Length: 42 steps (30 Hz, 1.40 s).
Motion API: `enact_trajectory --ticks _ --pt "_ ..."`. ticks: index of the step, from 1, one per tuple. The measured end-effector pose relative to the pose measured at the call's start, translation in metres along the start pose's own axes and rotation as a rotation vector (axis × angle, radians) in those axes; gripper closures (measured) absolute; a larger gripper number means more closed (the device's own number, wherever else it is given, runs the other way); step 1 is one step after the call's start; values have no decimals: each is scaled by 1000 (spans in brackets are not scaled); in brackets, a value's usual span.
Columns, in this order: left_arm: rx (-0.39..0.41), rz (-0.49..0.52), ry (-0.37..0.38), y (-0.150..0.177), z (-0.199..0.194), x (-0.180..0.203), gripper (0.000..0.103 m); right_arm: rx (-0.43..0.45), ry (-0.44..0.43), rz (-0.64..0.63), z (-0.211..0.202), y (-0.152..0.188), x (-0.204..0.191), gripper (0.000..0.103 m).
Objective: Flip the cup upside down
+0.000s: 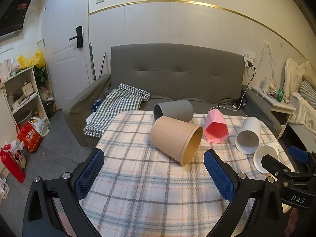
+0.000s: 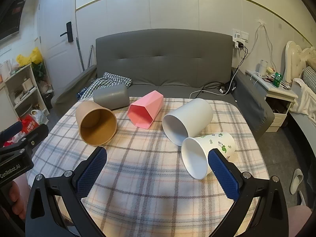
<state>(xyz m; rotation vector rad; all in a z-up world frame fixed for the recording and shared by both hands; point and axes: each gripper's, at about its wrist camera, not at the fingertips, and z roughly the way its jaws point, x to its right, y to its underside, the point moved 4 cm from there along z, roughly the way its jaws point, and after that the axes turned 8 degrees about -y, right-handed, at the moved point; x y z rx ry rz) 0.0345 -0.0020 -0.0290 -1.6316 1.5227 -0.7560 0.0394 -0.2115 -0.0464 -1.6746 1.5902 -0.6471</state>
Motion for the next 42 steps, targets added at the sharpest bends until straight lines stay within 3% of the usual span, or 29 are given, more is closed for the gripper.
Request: enact_trajectory --ticks 29,42 --pt "-3 3 0 0 1 1 0 -9 1 0 2 1 0 0" --pt "-71 13 -7 -2 10 -3 0 -38 -11 -10 3 -4 -7 0"
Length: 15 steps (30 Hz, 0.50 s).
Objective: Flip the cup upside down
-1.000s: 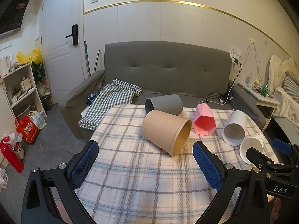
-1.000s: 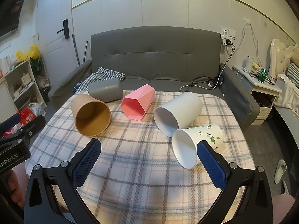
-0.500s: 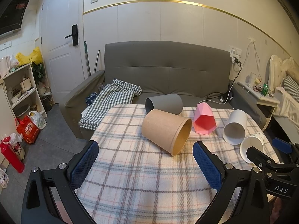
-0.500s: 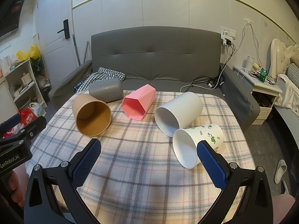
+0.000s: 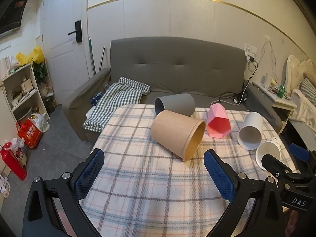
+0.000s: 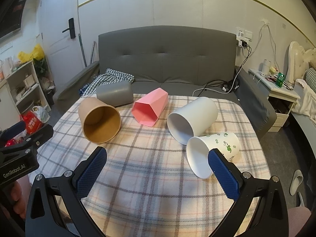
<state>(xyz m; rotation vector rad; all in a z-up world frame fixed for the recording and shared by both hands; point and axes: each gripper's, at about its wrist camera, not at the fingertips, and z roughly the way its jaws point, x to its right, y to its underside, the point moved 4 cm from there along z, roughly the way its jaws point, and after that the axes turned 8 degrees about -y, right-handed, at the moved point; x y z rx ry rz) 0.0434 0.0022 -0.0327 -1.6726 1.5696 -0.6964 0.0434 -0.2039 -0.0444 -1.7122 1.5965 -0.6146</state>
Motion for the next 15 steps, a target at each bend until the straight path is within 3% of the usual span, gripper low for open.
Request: enact_trajectory --ticks 6,15 --pt "-132 22 -23 -13 23 -10 0 -71 6 7 10 -19 -3 0" --pt "-205 11 -61 -19 70 -39 0 -145 3 25 59 -73 -5 0"
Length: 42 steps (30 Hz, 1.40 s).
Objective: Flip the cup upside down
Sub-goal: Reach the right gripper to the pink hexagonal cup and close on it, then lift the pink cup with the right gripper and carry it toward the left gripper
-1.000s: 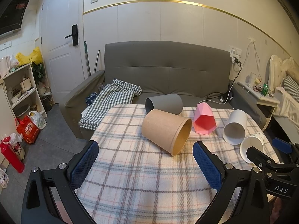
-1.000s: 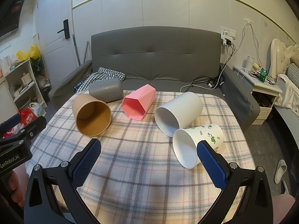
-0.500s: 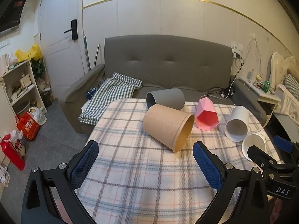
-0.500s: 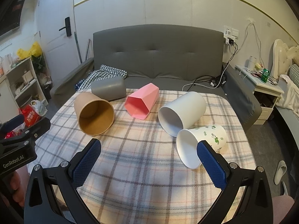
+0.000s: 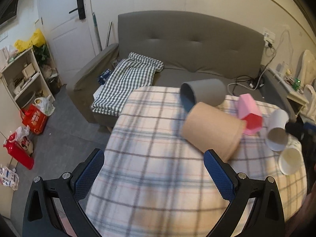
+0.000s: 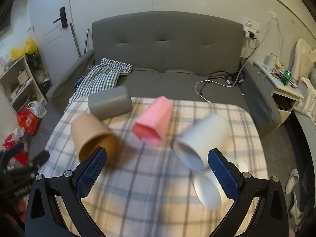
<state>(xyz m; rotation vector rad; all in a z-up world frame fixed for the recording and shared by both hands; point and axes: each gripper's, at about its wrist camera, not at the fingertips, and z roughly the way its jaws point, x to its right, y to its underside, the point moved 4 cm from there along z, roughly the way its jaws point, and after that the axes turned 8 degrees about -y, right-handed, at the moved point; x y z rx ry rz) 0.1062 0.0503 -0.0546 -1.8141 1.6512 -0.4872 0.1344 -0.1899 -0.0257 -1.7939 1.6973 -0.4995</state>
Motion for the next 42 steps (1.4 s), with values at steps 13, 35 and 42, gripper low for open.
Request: enact_trajectory --ticks 13,35,42 --pt "-99 -59 -17 -11 67 -19 0 -169 14 10 113 -47 -1 4" --pt "-113 -30 -4 -6 66 -4 0 -233 -11 25 123 -28 7 38" --pt "-84 -27 2 0 43 -3 0 -238 -36 -21 82 14 -9 41"
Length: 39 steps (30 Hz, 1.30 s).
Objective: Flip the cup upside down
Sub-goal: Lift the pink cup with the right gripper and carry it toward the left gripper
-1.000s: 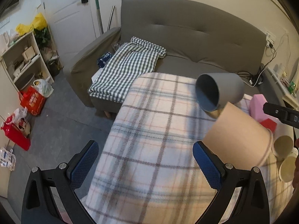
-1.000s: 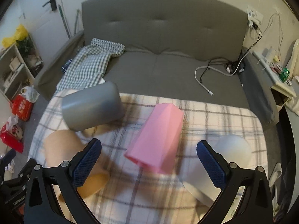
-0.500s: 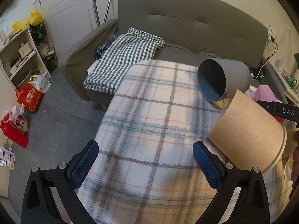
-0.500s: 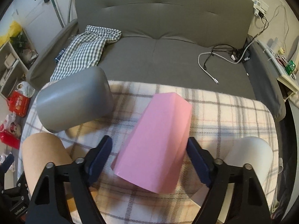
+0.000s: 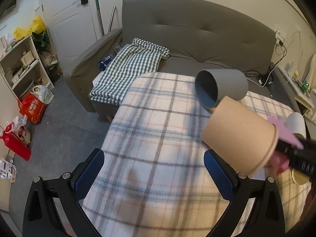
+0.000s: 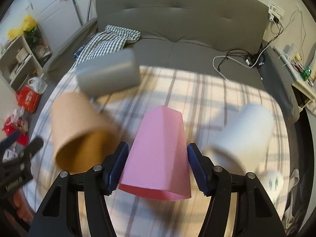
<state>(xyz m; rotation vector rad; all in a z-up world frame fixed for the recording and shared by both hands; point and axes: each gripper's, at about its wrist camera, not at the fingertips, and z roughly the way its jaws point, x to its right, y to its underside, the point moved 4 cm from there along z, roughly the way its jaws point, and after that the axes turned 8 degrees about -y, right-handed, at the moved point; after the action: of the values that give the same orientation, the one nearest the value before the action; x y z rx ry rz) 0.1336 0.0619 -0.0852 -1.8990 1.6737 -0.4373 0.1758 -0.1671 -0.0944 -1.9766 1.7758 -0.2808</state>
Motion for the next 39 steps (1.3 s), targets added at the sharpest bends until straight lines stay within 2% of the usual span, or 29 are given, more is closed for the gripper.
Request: enact_trajectory --ticks 10,18,23,26,29,30,34,39 --pt "25 9 0 14 -30 1 0 -33 -56 41 -29 73 -13 42" --pt "25 22 13 25 -44 6 0 -47 -76 7 -41 101 -31 42" --pt "22 34 11 29 -51 11 0 -39 -90 13 -42 101 -29 41" --pt "27 42 0 31 -57 13 0 -4 -96 27 -51 98 -24 40" --pt "42 62 -8 31 -66 19 0 59 -106 9 -72 92 -22 22" --pt "49 77 -10 30 -70 24 0 84 -100 3 -81 90 -19 20" --pt "46 118 8 29 -81 45 0 123 -66 13 -104 85 3 20" --pt "-19 143 69 32 -88 78 0 100 6 54 -116 90 45 20"
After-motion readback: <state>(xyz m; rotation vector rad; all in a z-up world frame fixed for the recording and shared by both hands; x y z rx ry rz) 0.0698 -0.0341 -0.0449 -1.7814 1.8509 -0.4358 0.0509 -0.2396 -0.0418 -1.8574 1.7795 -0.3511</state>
